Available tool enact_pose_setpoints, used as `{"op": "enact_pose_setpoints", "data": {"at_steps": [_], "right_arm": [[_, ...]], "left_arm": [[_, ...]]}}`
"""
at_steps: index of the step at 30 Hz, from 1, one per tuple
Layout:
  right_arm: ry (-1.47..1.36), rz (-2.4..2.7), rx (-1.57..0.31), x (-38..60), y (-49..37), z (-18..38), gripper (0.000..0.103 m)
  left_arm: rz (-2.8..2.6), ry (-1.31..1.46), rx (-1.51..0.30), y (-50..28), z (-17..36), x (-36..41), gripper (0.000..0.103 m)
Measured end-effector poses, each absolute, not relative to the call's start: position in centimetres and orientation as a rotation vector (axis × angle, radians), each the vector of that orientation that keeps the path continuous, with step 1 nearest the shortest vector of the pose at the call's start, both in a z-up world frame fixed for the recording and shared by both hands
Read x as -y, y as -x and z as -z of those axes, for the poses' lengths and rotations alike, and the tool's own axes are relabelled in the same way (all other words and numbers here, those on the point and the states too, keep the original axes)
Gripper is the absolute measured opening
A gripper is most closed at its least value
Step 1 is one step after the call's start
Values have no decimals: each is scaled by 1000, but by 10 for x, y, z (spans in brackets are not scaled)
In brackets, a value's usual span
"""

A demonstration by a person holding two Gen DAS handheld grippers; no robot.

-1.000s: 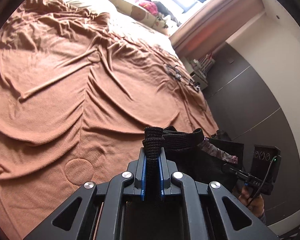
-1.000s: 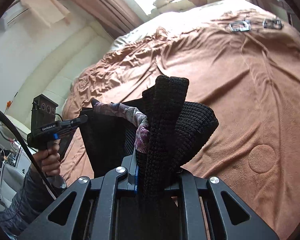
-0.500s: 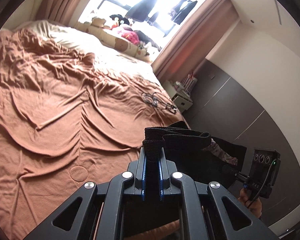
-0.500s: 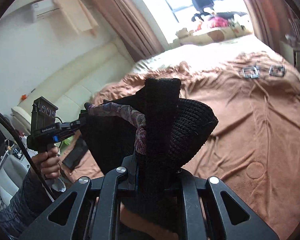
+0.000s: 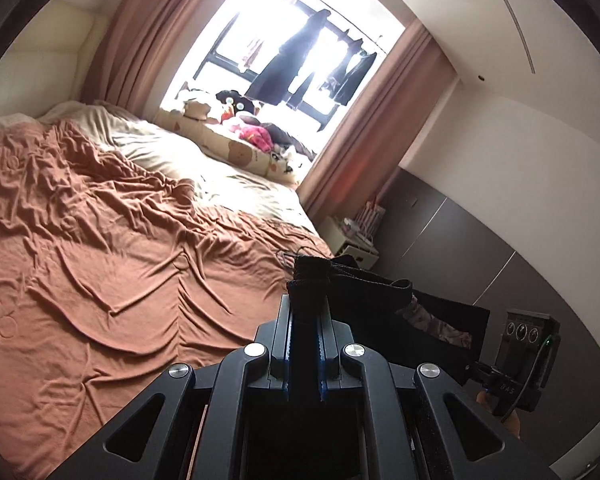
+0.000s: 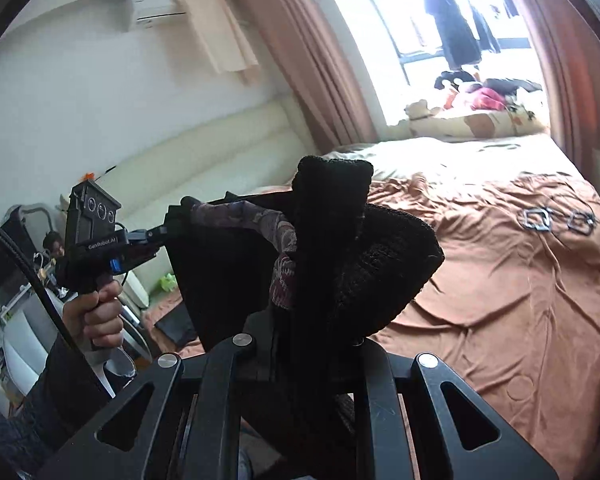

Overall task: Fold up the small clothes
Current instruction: 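Lift the black garment with both grippers and fold it over in the air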

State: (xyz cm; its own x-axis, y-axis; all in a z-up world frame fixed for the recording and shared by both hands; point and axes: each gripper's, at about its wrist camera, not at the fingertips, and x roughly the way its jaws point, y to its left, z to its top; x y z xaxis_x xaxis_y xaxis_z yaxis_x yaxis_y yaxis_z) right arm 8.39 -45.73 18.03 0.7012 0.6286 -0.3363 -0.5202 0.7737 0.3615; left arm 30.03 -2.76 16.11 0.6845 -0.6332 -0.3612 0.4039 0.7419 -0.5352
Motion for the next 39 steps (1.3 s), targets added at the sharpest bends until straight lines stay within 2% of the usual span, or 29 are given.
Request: {"op": "enact_pose_setpoints", "data": {"at_steps": [5,16,39], "right_arm": [[-206,-676,-464,434,-88,-187,10],[-131,-773,-489,380,-145,-200,10],[-9,-1048,-514,221,-225,-169,10]], "left_arm": [[574,445,-524,-289,-173,-5,9],[464,497,-484,-283,-162,-102,9],[215,491,-419,-275,-142,-328,9]]}}
